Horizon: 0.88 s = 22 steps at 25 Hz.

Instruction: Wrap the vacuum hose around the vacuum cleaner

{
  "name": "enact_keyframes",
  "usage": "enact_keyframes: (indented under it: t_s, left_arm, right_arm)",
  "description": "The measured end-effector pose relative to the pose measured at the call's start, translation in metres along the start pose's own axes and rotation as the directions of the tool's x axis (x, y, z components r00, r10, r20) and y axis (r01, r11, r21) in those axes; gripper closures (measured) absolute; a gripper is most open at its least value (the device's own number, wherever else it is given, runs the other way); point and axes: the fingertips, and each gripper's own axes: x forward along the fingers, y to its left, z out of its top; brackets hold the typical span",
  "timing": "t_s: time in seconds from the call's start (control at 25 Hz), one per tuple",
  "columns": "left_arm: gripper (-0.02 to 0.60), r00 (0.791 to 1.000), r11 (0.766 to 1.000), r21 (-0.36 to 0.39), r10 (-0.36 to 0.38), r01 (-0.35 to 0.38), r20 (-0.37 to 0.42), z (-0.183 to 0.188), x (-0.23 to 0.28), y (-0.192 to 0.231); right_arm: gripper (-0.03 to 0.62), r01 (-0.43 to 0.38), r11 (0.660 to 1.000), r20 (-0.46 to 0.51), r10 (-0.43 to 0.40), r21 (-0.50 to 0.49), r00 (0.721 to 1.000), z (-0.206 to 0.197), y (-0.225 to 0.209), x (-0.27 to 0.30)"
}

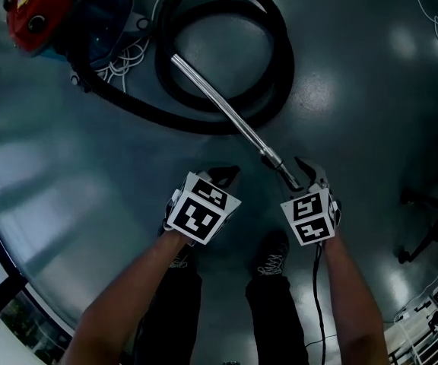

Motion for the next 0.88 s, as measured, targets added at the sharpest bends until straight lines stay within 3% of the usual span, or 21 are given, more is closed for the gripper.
enact_keyframes:
  t_s: [0.08, 0.2, 0.32, 0.56, 0.88]
  left_arm:
    - [0.575, 1.0, 1.0, 0.017, 0.006, -0.006, 0.028, 0.02, -0.02, -0.017]
    - [0.575, 0.996, 0.999, 0.036, 0.018, -0.021, 0.084, 0.052, -0.053, -0.04]
    - [0.575, 0.991, 0.999, 0.033, 0.038, -0.042, 0.128, 0.074, -0.091, -0.063]
    - [0.575, 0.977, 0.996, 0.051, 0.065, -0.077, 0.201, 0.114, -0.169, -0.12]
    - [0.575, 0.94, 0.984, -0.033, 0.177, -0.175, 0.292, 0.146, -0.298, -0.193]
  right_arm:
    - [0.405, -0.045, 0.999, 0.066, 0.044, 0.014, 0.997, 0.028, 0.003, -0.035]
    - [0.536, -0.033, 0.999, 0.174, 0.031, 0.008, 0.984, 0.069, 0.0, -0.089]
    - [0.591, -0.026, 0.999, 0.229, 0.02, 0.02, 0.973, 0.093, 0.005, -0.135]
    - [0.591, -0.078, 0.995, 0.288, 0.057, 0.061, 0.956, 0.115, 0.021, -0.232]
    - [0.591, -0.17, 0.984, 0.364, 0.139, 0.052, 0.921, 0.161, 0.063, -0.377]
